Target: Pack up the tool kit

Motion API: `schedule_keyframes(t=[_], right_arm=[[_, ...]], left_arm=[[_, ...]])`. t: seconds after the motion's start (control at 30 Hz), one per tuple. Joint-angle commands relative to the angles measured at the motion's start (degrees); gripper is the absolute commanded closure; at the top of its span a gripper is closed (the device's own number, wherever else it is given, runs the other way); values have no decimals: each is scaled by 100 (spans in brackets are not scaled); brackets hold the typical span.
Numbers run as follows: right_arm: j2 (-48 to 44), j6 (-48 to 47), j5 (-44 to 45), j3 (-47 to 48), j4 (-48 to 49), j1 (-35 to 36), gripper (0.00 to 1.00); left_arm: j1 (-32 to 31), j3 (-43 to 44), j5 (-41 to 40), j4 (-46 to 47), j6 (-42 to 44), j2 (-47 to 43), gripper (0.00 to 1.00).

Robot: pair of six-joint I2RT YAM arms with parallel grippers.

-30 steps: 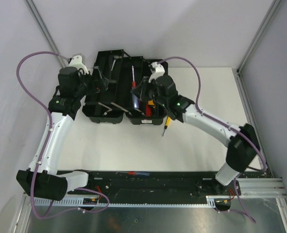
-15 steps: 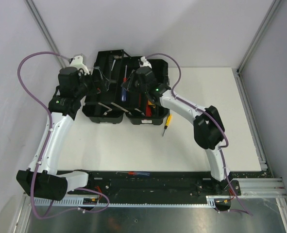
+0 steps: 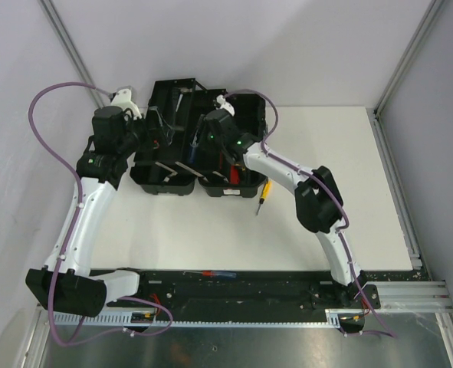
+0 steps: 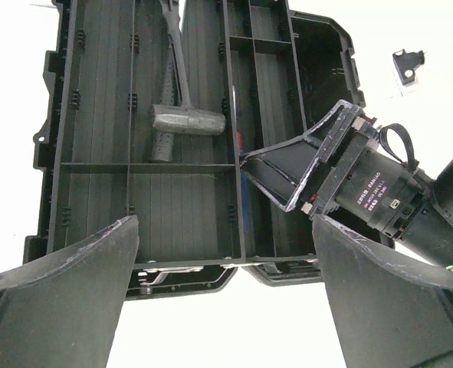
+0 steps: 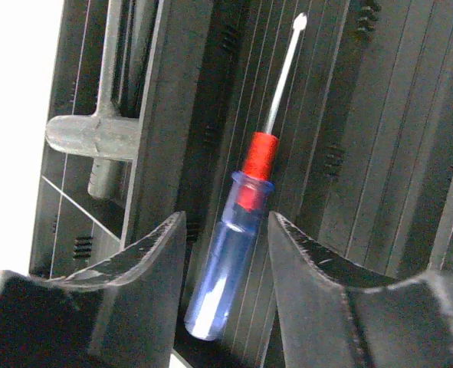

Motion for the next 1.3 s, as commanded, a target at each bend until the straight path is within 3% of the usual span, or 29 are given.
schedule_keyframes(t=[0.0,0.1,0.23,0.4,0.5,0.67,0.8,1.07,1.27], right_arm=[[-276,-177,411,211,-308,35,45],[-659,-248,596,-25,-437,95,42],[-1595,-523,765,-1044,-94,221,41],[-3070,-1963,-473,-2761,635,266,42],[-3544,-3307,-1547,-3306,21,403,40],[-3821,-4820,-1680,-3894,-1250,1262,39],[-3754,-5023,-1753,-4234,-1495,1951,43],[-3292,-4709,-1168,-4714,-898,3004,68],[-2865,-4309,-723,-4897,-282,3615,72]], left_arm=[[29,90,48,28,3,-165,1],[27,106,26,33,22,-188,1],[30,112,29,28,25,-172,1],[26,97,110,28,8,-159,1],[28,91,142,28,-16,-148,1],[30,45,211,33,-107,-120,1],[29,-72,216,30,-145,-196,1],[30,-344,313,19,-229,-401,1],[28,-609,417,-48,-319,-557,1]])
